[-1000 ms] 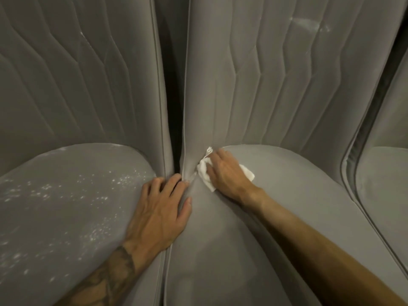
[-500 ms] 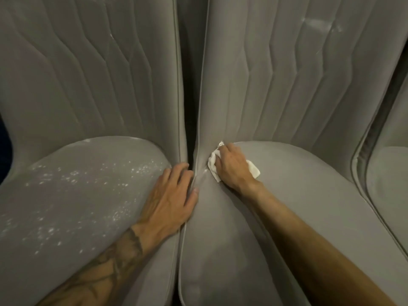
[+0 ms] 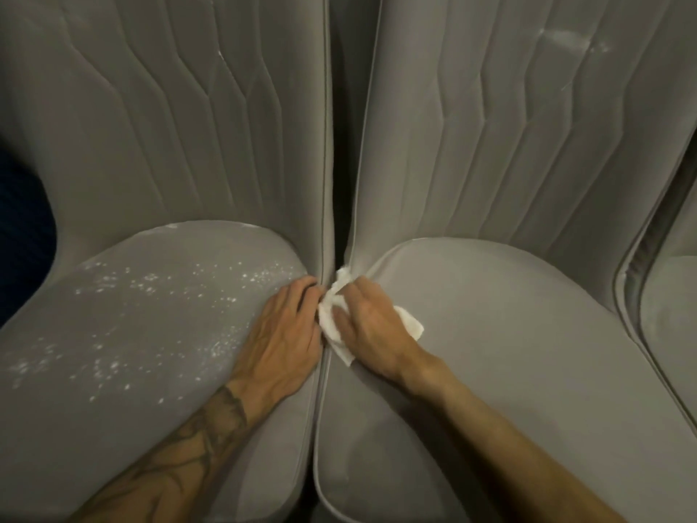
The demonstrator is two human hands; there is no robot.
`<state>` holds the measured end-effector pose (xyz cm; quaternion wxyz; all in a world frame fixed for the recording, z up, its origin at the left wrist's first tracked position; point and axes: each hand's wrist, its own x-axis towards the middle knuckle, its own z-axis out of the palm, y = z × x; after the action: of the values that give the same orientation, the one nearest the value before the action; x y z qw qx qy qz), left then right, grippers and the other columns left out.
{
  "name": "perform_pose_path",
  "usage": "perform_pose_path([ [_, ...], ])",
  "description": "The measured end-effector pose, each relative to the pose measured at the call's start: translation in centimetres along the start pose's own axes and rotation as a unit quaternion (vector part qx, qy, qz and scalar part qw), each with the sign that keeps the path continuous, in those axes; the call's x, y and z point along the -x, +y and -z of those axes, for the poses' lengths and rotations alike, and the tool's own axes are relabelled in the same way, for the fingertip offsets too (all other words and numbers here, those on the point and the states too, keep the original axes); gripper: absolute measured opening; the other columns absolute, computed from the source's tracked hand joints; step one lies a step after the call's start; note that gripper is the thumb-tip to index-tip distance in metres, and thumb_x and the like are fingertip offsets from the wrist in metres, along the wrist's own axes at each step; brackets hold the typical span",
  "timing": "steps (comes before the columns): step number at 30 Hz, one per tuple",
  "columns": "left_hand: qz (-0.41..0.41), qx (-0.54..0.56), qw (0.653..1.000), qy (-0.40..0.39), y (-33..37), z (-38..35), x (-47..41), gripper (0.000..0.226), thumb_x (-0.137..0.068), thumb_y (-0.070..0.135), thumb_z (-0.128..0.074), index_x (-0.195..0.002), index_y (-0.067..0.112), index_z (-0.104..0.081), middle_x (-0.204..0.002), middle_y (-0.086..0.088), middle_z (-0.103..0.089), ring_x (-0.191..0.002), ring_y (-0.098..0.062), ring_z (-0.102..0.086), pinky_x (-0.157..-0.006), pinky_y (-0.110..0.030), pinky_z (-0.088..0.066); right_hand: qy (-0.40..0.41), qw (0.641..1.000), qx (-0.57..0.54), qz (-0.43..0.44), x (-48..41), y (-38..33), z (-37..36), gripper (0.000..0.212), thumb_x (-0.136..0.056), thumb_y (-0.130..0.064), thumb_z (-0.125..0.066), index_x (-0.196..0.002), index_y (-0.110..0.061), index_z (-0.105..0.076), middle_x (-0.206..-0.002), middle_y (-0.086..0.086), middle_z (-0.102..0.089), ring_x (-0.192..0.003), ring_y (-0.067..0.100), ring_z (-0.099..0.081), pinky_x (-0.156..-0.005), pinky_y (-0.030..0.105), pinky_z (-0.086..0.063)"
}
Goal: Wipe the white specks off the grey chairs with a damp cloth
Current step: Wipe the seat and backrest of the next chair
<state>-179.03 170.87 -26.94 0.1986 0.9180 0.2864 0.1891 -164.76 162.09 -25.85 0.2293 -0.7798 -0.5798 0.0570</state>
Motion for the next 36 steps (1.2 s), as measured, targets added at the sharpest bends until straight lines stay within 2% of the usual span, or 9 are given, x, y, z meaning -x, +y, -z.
perform_pose_path([
  [3, -0.026, -0.038, 0.999, 0.009, 0.1, 0.1, 0.1, 0.049, -0.097, 0.020, -0.040, -0.136, -0.002, -0.058, -0.138, -0.022, -0.058, -0.125, -0.038, -0.059, -0.112, -0.048, -0.045, -0.014, 0.999, -0.032, -0.033, -1.0, 2.4, 2.0, 0.030, -0.104, -0.024, -0.046, -0.103, 0.002, -0.061, -0.105, 0.020, -0.059, -0.098, 0.033, -0.054, -0.092, 0.043, -0.039],
  [6, -0.027, -0.054, 0.998, 0.010, 0.0, 0.2, 0.1, 0.043, -0.096, 0.003, -0.054, -0.138, 0.000, -0.058, -0.142, -0.019, -0.055, -0.130, -0.035, -0.055, -0.116, -0.045, -0.041, 0.030, 0.988, 0.057, -0.139, -2.6, 4.1, 2.7, 0.035, -0.106, -0.027, -0.035, -0.115, -0.001, -0.058, -0.117, 0.017, -0.057, -0.109, 0.032, -0.051, -0.098, 0.041, -0.035],
  [9, -0.016, -0.031, 0.999, 0.000, -0.1, 0.1, -0.1, 0.043, -0.097, 0.010, -0.050, -0.139, 0.000, -0.057, -0.143, -0.019, -0.055, -0.130, -0.034, -0.055, -0.117, -0.042, -0.039, 0.008, 0.995, 0.077, -0.059, -1.4, 1.3, 0.1, 0.039, -0.107, -0.028, -0.029, -0.126, -0.003, -0.051, -0.121, 0.013, -0.054, -0.110, 0.028, -0.049, -0.098, 0.038, -0.035],
  [13, 0.007, 0.010, 1.000, -0.024, 0.0, 0.6, 0.0, 0.050, -0.098, 0.020, -0.042, -0.143, 0.001, -0.054, -0.147, -0.017, -0.053, -0.133, -0.031, -0.051, -0.119, -0.033, -0.031, -0.003, 0.999, -0.012, 0.033, 0.0, 0.0, -0.1, 0.025, -0.103, -0.025, -0.045, -0.108, -0.003, -0.057, -0.107, 0.015, -0.054, -0.095, 0.029, -0.051, -0.087, 0.042, -0.041],
  [17, 0.001, -0.024, 0.999, -0.025, 0.0, 0.8, 0.2, 0.050, -0.096, 0.000, -0.046, -0.145, -0.001, -0.051, -0.151, -0.018, -0.049, -0.140, -0.032, -0.047, -0.124, -0.040, -0.031, 0.017, 0.988, 0.129, -0.086, -3.1, 3.3, 1.0, 0.037, -0.108, -0.028, -0.021, -0.121, -0.008, -0.050, -0.123, 0.012, -0.052, -0.110, 0.028, -0.047, -0.097, 0.038, -0.034],
  [19, 0.009, -0.005, 1.000, -0.026, 0.0, 0.8, 0.2, 0.048, -0.098, 0.007, -0.046, -0.145, 0.001, -0.052, -0.149, -0.017, -0.051, -0.137, -0.031, -0.049, -0.122, -0.038, -0.032, -0.016, 0.978, 0.199, -0.053, -2.6, 1.8, -0.2, 0.042, -0.107, -0.028, -0.013, -0.129, -0.011, -0.044, -0.127, 0.010, -0.049, -0.113, 0.027, -0.045, -0.099, 0.039, -0.034],
  [24, 0.048, 0.073, 0.995, -0.046, -0.3, 0.9, 0.2, 0.057, -0.098, 0.031, -0.045, -0.148, 0.003, -0.049, -0.149, -0.014, -0.051, -0.135, -0.024, -0.049, -0.117, -0.024, -0.027, 0.016, 0.996, 0.020, 0.081, 1.2, -0.9, -1.2, 0.026, -0.102, -0.026, -0.045, -0.103, -0.003, -0.058, -0.102, 0.017, -0.055, -0.090, 0.031, -0.050, -0.082, 0.045, -0.040],
  [31, 0.019, -0.027, 0.999, -0.011, -0.3, 0.1, 0.1, 0.041, -0.108, 0.019, -0.047, -0.145, 0.003, -0.053, -0.146, -0.016, -0.054, -0.134, -0.030, -0.053, -0.119, -0.039, -0.035, 0.033, 0.973, 0.167, -0.156, -4.1, 6.2, 1.6, 0.034, -0.106, -0.022, -0.026, -0.127, -0.005, -0.047, -0.129, 0.015, -0.051, -0.115, 0.031, -0.046, -0.092, 0.040, -0.031],
  [36, 0.045, 0.017, 0.998, -0.045, -0.9, -0.2, -0.1, 0.054, -0.105, 0.035, -0.038, -0.148, 0.004, -0.050, -0.147, -0.014, -0.053, -0.134, -0.029, -0.052, -0.120, -0.038, -0.035, 0.061, 0.997, 0.039, -0.013, 0.1, 0.0, -1.7, 0.029, -0.103, -0.024, -0.040, -0.113, -0.001, -0.055, -0.111, 0.019, -0.056, -0.099, 0.035, -0.053, -0.087, 0.044, -0.042],
])
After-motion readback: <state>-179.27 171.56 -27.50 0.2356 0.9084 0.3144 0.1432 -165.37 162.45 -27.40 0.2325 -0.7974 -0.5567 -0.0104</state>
